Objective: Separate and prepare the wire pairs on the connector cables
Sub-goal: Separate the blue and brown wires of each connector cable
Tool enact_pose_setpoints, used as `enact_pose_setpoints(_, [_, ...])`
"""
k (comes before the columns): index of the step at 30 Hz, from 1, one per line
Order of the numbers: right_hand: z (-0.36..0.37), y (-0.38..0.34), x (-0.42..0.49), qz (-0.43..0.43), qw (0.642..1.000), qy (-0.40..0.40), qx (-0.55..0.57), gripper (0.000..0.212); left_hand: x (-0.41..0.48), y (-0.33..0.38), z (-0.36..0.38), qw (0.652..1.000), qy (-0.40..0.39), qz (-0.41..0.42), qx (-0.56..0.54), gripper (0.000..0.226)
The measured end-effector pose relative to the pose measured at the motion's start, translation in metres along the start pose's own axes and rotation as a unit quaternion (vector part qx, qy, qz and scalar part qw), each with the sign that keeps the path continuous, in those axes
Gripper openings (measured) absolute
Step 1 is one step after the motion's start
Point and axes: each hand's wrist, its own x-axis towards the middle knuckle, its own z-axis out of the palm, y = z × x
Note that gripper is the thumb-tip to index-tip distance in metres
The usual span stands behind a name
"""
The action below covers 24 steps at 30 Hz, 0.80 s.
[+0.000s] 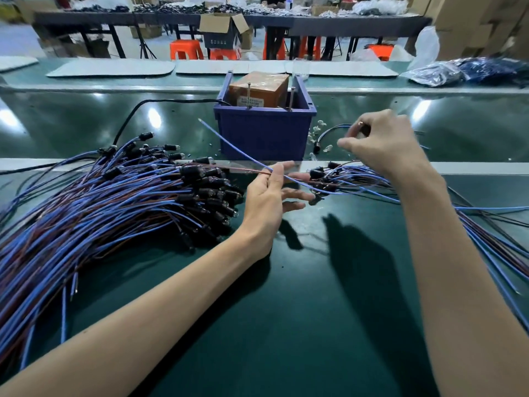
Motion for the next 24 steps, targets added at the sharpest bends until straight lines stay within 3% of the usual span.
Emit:
enact_pose_setpoints(2, [-0.003, 0.003, -0.001, 0.024, 0.999, -0.017, -0.028, 0.017, 0.000, -0.001, 0.000, 0.999, 0.000, 0.016, 0.032, 0.026])
enact_pose_setpoints(4, [-0.005, 0.002, -0.004, 0.020, 0.996, -0.071, 0.050, 0.019, -0.002, -0.002, 0.000, 0.996, -0.025, 0.034, 0.078, 0.025])
enact_pose_setpoints(7, [-0.004, -0.011, -0.012, 0.001, 0.962, -0.188, 0.196, 0.019, -0.004, -0.004, 0.001, 0.988, -0.061, 0.054, 0.128, 0.025])
enact_pose_setpoints(10, [0.003, -0.022, -0.015, -0.025, 0.946, -0.251, 0.205, 0.013, -0.004, -0.004, 0.000, 0.983, -0.073, 0.074, 0.153, 0.025])
enact_pose_setpoints(13, [0.007, -0.028, -0.015, -0.018, 0.935, -0.251, 0.249, 0.008, -0.004, -0.004, 0.000, 0.981, -0.077, 0.077, 0.159, 0.024])
enact_pose_setpoints(16, [0.007, -0.028, -0.015, -0.005, 0.931, -0.246, 0.271, 0.017, -0.005, -0.005, 0.000, 0.983, -0.065, 0.077, 0.152, 0.025])
enact_pose_setpoints(24, [0.009, -0.025, -0.012, 0.055, 0.944, -0.191, 0.262, 0.021, 0.002, -0.007, -0.002, 0.989, 0.064, 0.066, 0.112, 0.026])
